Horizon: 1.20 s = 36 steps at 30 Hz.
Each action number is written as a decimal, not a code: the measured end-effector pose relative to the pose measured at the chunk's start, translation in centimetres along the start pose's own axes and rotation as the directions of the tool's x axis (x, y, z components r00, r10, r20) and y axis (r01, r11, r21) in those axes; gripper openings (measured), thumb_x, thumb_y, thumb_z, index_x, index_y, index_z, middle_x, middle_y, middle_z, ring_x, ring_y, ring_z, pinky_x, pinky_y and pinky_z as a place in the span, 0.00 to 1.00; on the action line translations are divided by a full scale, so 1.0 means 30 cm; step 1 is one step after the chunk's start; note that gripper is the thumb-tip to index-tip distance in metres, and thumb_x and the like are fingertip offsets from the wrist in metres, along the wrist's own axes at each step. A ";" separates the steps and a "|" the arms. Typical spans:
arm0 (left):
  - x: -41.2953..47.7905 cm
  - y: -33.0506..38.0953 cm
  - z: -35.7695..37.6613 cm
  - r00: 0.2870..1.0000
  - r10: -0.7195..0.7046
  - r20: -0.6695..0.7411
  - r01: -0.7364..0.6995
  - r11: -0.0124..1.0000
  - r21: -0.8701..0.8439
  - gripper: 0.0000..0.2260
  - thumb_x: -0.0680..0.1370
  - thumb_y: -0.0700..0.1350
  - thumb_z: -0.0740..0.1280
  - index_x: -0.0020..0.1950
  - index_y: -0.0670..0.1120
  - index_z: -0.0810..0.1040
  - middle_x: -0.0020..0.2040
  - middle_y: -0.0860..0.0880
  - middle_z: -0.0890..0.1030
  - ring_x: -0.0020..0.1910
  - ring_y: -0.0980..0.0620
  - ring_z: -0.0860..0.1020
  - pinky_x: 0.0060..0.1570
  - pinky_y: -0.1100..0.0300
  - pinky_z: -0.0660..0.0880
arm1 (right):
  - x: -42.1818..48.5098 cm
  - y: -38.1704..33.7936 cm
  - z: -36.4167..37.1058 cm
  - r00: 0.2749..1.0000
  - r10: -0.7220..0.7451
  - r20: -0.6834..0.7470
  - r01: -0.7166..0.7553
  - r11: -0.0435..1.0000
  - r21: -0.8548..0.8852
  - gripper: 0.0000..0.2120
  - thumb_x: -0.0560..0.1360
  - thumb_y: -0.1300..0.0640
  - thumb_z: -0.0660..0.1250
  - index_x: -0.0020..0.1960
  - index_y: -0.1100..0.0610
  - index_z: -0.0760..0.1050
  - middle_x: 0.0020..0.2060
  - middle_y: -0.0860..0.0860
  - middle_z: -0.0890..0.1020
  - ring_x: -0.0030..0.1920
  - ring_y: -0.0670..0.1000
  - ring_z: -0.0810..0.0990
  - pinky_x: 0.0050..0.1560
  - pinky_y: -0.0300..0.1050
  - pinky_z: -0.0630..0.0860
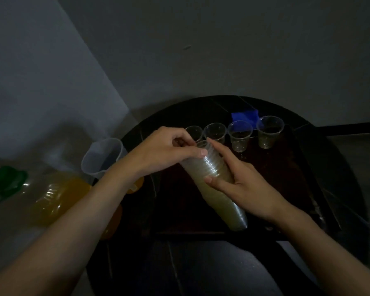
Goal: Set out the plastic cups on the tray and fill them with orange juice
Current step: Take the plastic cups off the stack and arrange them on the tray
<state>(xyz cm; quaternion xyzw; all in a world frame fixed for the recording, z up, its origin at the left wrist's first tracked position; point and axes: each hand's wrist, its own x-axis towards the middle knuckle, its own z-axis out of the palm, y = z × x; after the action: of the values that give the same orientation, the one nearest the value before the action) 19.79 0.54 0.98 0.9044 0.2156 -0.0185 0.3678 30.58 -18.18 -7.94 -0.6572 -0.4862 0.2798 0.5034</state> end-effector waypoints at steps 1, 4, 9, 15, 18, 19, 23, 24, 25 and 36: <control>-0.008 -0.013 -0.004 1.000 -0.004 -0.001 0.004 1.000 -0.003 0.23 0.63 0.69 0.72 0.49 0.56 0.83 0.45 0.58 0.83 0.45 0.61 0.81 0.43 0.60 0.74 | 0.001 -0.003 0.011 1.000 -0.008 0.009 0.008 1.000 -0.004 0.37 0.76 0.47 0.69 0.77 0.34 0.52 0.66 0.36 0.72 0.62 0.33 0.74 0.56 0.29 0.74; -0.031 -0.035 -0.005 0.999 -0.016 -0.037 0.015 1.000 -0.024 0.25 0.62 0.70 0.71 0.49 0.54 0.83 0.43 0.56 0.83 0.42 0.59 0.81 0.42 0.60 0.75 | 0.001 -0.005 0.037 0.999 -0.041 0.015 0.042 0.996 -0.084 0.38 0.76 0.44 0.69 0.77 0.34 0.50 0.70 0.39 0.69 0.64 0.37 0.73 0.59 0.34 0.75; -0.056 -0.064 -0.049 0.978 -0.030 -0.208 -0.003 0.987 -0.160 0.21 0.63 0.68 0.71 0.46 0.55 0.83 0.38 0.59 0.82 0.39 0.62 0.79 0.43 0.58 0.72 | -0.011 0.016 0.038 0.999 -0.034 0.008 0.035 0.979 -0.201 0.40 0.73 0.36 0.66 0.77 0.32 0.47 0.72 0.41 0.67 0.65 0.39 0.70 0.63 0.40 0.72; -0.054 -0.125 -0.160 0.867 -0.107 -0.487 -0.054 0.951 -0.304 0.12 0.65 0.61 0.76 0.44 0.57 0.85 0.37 0.59 0.80 0.43 0.57 0.77 0.47 0.55 0.72 | -0.017 0.022 -0.052 0.994 -0.002 -0.106 -0.011 0.993 -0.116 0.39 0.69 0.37 0.66 0.75 0.29 0.51 0.63 0.29 0.70 0.60 0.30 0.73 0.54 0.26 0.73; -0.033 -0.165 -0.117 0.859 -0.121 -0.497 0.053 0.987 -0.150 0.22 0.69 0.55 0.79 0.60 0.52 0.81 0.51 0.54 0.79 0.50 0.56 0.78 0.48 0.60 0.71 | -0.031 0.034 -0.102 0.986 0.031 -0.161 -0.043 0.997 -0.072 0.40 0.69 0.41 0.67 0.76 0.31 0.52 0.60 0.29 0.71 0.57 0.28 0.74 0.48 0.24 0.74; -0.029 -0.178 -0.087 0.862 -0.111 -0.494 0.097 0.994 -0.054 0.26 0.71 0.52 0.79 0.66 0.50 0.77 0.55 0.53 0.78 0.53 0.57 0.77 0.49 0.62 0.71 | -0.036 0.039 -0.113 0.983 0.036 -0.183 -0.048 0.997 -0.064 0.40 0.69 0.40 0.67 0.76 0.31 0.52 0.61 0.31 0.72 0.57 0.29 0.75 0.47 0.26 0.75; -0.005 -0.233 0.053 0.867 -0.047 -0.495 0.143 0.977 0.158 0.32 0.69 0.52 0.79 0.70 0.51 0.72 0.61 0.52 0.74 0.61 0.52 0.75 0.60 0.54 0.75 | -0.042 0.046 -0.124 0.971 0.052 -0.233 -0.061 0.998 -0.028 0.39 0.67 0.37 0.66 0.73 0.27 0.53 0.60 0.33 0.75 0.56 0.31 0.77 0.49 0.31 0.74; 0.002 -0.247 0.080 0.864 -0.063 -0.499 0.168 0.972 0.167 0.31 0.69 0.51 0.79 0.69 0.51 0.72 0.61 0.52 0.74 0.62 0.52 0.74 0.61 0.54 0.74 | -0.042 0.047 -0.124 0.968 0.051 -0.244 -0.057 0.998 -0.017 0.39 0.67 0.37 0.66 0.73 0.26 0.53 0.59 0.33 0.75 0.56 0.32 0.77 0.49 0.31 0.74; 0.009 -0.260 0.106 0.859 -0.078 -0.506 0.186 0.968 0.168 0.31 0.69 0.50 0.79 0.69 0.51 0.72 0.62 0.53 0.74 0.63 0.52 0.73 0.62 0.55 0.73 | -0.042 0.049 -0.123 0.966 0.049 -0.254 -0.053 0.999 -0.009 0.39 0.66 0.37 0.66 0.73 0.26 0.53 0.59 0.33 0.76 0.56 0.33 0.78 0.49 0.31 0.75; 0.064 -0.331 0.188 0.791 -0.181 -0.584 0.271 0.960 0.069 0.32 0.69 0.49 0.80 0.70 0.49 0.72 0.64 0.50 0.74 0.64 0.52 0.74 0.63 0.52 0.76 | -0.048 0.055 -0.113 0.967 0.040 -0.251 -0.039 0.999 0.009 0.39 0.67 0.38 0.67 0.74 0.27 0.53 0.58 0.28 0.75 0.58 0.35 0.78 0.54 0.37 0.76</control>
<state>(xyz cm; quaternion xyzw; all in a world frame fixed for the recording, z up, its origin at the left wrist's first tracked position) 18.21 3.78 -10.03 0.8603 0.4208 0.1940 0.2126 33.53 -20.85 -8.51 -0.6960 -0.4049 0.2052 0.5564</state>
